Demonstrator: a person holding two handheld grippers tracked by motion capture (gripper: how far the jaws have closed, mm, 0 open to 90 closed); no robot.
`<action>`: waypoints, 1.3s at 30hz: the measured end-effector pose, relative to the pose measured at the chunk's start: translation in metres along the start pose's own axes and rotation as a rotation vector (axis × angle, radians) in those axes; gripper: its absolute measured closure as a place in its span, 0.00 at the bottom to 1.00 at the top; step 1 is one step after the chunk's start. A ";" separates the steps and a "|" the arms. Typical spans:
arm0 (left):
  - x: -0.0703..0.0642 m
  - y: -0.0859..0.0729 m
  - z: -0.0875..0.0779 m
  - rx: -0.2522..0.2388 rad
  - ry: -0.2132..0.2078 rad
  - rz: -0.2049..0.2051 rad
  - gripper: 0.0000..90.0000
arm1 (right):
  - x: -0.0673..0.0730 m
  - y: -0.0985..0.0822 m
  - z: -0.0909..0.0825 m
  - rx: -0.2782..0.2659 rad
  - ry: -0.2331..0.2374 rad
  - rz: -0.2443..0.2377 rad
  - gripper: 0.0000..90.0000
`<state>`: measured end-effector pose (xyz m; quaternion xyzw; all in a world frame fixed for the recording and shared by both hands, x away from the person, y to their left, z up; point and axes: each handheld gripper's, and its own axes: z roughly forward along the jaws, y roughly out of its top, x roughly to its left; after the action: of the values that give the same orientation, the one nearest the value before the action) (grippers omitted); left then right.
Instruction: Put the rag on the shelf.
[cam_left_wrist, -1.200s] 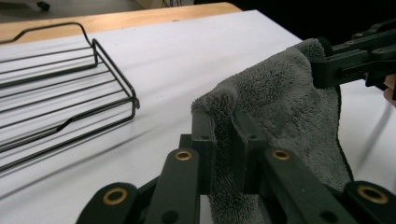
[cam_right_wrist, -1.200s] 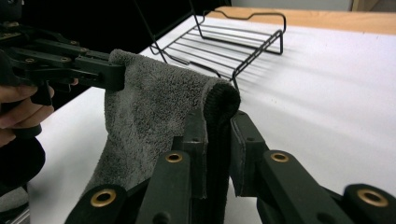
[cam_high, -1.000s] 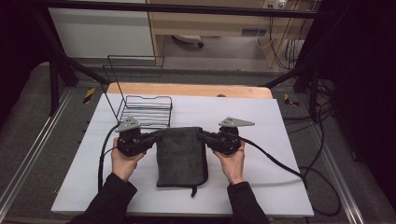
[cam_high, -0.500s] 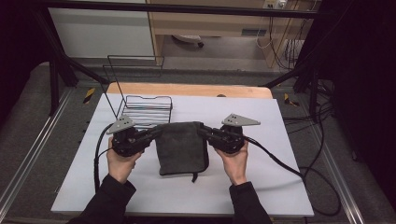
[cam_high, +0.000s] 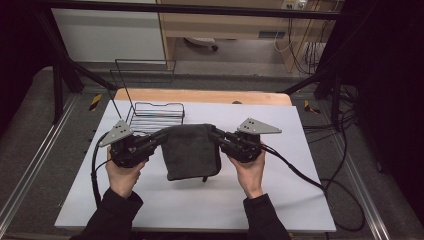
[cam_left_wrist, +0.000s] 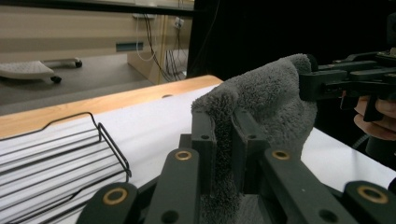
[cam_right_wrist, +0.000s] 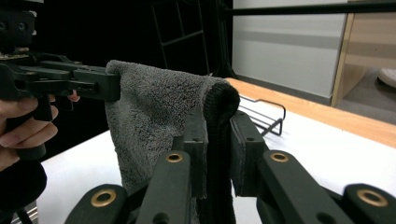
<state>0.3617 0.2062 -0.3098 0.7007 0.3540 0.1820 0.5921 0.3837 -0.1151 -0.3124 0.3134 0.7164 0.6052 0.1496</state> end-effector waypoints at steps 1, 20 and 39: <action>0.000 0.001 -0.001 -0.009 0.002 -0.002 0.90 | 0.001 0.001 0.000 -0.004 0.001 -0.005 0.88; 0.013 0.015 -0.026 -0.117 0.050 -0.016 0.90 | 0.028 0.023 0.016 -0.108 -0.009 -0.057 0.88; 0.024 0.039 -0.037 -0.232 0.075 -0.029 0.90 | 0.043 0.054 0.030 -0.191 -0.019 -0.100 0.88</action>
<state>0.3643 0.2473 -0.2680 0.6150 0.3623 0.2392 0.6582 0.3836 -0.0610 -0.2604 0.2673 0.6686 0.6595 0.2157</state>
